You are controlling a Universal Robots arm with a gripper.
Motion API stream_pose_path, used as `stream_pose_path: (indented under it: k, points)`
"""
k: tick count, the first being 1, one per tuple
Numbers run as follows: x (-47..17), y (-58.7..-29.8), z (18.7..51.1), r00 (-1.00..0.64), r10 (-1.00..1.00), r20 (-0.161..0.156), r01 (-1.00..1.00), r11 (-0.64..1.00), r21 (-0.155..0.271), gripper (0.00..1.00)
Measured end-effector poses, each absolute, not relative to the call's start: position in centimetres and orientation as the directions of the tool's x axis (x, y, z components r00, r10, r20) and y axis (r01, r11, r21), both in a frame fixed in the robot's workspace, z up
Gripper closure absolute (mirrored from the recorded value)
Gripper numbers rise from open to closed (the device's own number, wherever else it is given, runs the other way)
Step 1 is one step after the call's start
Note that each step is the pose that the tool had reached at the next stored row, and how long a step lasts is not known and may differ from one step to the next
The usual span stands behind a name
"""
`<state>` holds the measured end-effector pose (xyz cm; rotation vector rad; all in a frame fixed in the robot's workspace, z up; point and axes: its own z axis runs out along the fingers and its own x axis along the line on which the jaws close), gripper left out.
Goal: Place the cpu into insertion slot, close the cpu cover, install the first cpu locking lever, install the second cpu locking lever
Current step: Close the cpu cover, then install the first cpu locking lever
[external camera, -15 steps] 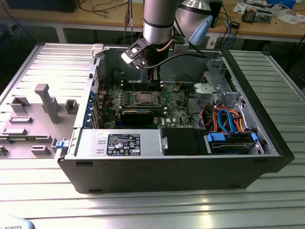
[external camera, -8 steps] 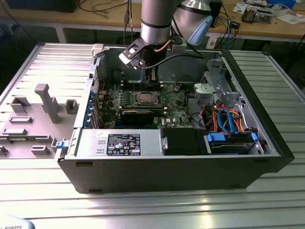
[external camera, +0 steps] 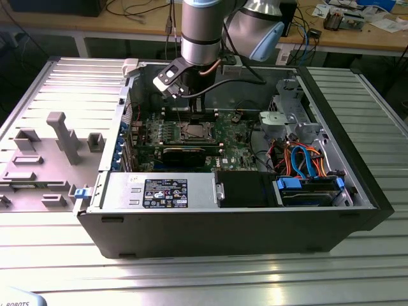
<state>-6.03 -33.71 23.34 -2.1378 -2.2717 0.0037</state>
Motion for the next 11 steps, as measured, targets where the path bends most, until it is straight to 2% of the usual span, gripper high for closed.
stream_pose_path:
  k: [11]
  points:
    - [-6.03, -33.7, 23.28, -0.06, 0.998, 0.015, 0.998, 0.061, -0.017, 0.89]
